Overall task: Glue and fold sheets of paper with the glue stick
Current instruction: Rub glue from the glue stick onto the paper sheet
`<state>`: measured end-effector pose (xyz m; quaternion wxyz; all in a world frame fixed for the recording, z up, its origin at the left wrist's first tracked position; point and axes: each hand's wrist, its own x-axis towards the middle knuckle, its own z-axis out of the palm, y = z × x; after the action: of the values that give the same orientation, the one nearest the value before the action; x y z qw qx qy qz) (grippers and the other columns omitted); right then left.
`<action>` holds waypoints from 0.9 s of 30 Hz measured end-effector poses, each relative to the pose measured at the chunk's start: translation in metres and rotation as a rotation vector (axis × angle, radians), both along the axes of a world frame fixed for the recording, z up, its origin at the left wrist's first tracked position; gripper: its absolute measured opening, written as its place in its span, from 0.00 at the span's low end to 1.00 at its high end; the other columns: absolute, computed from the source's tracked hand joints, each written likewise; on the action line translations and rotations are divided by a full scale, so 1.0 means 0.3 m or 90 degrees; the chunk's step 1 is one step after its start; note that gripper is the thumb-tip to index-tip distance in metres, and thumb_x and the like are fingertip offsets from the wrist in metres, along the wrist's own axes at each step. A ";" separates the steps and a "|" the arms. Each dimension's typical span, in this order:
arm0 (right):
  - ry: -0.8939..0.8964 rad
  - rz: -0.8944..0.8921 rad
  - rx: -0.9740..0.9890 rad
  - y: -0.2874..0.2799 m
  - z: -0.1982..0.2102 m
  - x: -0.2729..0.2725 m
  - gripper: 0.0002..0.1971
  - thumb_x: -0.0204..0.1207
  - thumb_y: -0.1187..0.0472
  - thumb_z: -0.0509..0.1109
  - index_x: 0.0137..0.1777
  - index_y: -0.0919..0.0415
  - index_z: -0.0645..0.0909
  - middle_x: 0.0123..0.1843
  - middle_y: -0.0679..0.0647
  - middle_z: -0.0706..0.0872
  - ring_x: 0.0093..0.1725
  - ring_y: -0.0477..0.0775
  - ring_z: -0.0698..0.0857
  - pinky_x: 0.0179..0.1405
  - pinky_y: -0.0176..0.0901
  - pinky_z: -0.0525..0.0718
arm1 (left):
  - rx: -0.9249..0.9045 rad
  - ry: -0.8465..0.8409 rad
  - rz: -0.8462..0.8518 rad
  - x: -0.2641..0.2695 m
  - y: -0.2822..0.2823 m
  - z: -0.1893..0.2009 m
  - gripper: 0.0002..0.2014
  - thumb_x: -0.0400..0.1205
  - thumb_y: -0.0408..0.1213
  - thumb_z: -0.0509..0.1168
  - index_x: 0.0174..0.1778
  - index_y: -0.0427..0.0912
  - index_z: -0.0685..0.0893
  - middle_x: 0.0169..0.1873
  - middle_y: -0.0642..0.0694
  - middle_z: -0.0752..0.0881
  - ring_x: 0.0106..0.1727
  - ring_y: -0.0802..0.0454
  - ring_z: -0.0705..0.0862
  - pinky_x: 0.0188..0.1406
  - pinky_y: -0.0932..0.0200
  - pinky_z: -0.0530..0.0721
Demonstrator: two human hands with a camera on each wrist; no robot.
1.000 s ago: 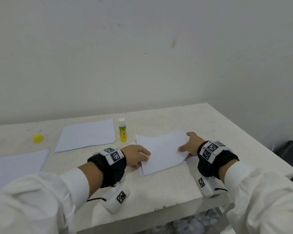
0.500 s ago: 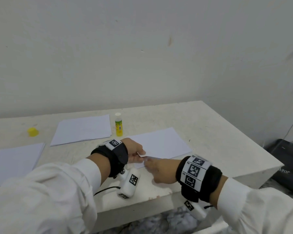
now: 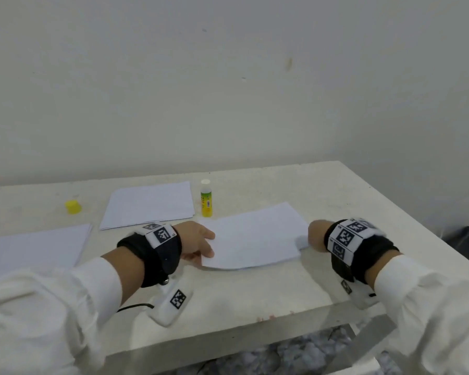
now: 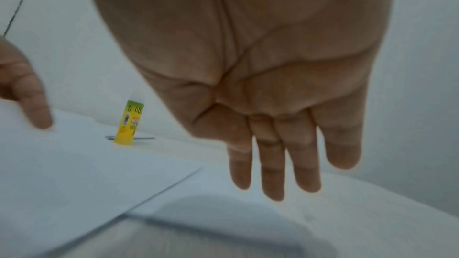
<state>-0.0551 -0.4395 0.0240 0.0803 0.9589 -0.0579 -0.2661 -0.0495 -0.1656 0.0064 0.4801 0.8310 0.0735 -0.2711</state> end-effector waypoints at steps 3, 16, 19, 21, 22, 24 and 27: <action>-0.088 -0.004 0.044 0.108 0.040 0.084 0.15 0.83 0.65 0.56 0.34 0.62 0.73 0.39 0.58 0.79 0.38 0.55 0.77 0.44 0.41 0.74 | 0.111 -0.028 -0.046 -0.015 0.161 0.003 0.23 0.77 0.22 0.68 0.69 0.41 0.80 0.51 0.43 0.84 0.42 0.47 0.85 0.39 0.61 0.88; -0.126 -0.172 0.366 0.679 0.018 0.316 0.22 0.80 0.56 0.69 0.70 0.67 0.74 0.67 0.63 0.79 0.67 0.62 0.79 0.67 0.49 0.74 | 0.361 -0.054 -0.136 -0.044 0.558 0.007 0.29 0.74 0.32 0.76 0.71 0.48 0.76 0.52 0.48 0.78 0.29 0.56 0.81 0.35 0.66 0.83; -0.161 -0.195 0.383 0.682 0.011 0.320 0.17 0.82 0.59 0.64 0.67 0.68 0.76 0.66 0.65 0.80 0.62 0.63 0.80 0.61 0.48 0.75 | 0.385 -0.050 -0.147 -0.054 0.570 0.003 0.29 0.74 0.34 0.75 0.71 0.48 0.74 0.48 0.49 0.78 0.32 0.52 0.82 0.38 0.63 0.84; -0.223 -0.193 0.467 0.688 -0.002 0.319 0.11 0.82 0.59 0.62 0.58 0.67 0.75 0.55 0.64 0.80 0.49 0.61 0.78 0.48 0.46 0.74 | 0.409 -0.051 -0.160 -0.061 0.580 -0.002 0.30 0.74 0.37 0.75 0.71 0.49 0.73 0.41 0.51 0.80 0.31 0.52 0.82 0.36 0.62 0.83; -0.243 -0.188 0.504 0.695 -0.002 0.315 0.11 0.81 0.58 0.61 0.58 0.65 0.71 0.52 0.63 0.78 0.46 0.61 0.78 0.43 0.47 0.75 | 0.418 -0.052 -0.166 -0.064 0.587 -0.003 0.30 0.74 0.39 0.76 0.71 0.50 0.72 0.40 0.51 0.80 0.32 0.52 0.83 0.35 0.62 0.82; -0.225 -0.180 0.560 0.720 0.012 0.289 0.16 0.82 0.56 0.59 0.65 0.63 0.64 0.48 0.60 0.77 0.38 0.59 0.80 0.32 0.45 0.78 | 0.459 -0.060 -0.191 -0.068 0.603 0.000 0.33 0.73 0.46 0.76 0.73 0.53 0.72 0.52 0.49 0.79 0.47 0.50 0.85 0.45 0.60 0.82; -0.223 -0.138 0.573 0.769 0.045 0.249 0.25 0.80 0.59 0.62 0.73 0.60 0.57 0.42 0.59 0.77 0.29 0.54 0.74 0.22 0.38 0.68 | 0.556 -0.124 -0.247 -0.074 0.625 -0.003 0.34 0.72 0.57 0.73 0.74 0.58 0.71 0.73 0.48 0.64 0.72 0.46 0.70 0.68 0.51 0.73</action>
<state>0.0196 -0.2088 0.0373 -0.3812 0.9170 -0.0495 -0.1067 -0.0717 0.0220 0.0054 0.0318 0.9746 -0.0212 -0.2205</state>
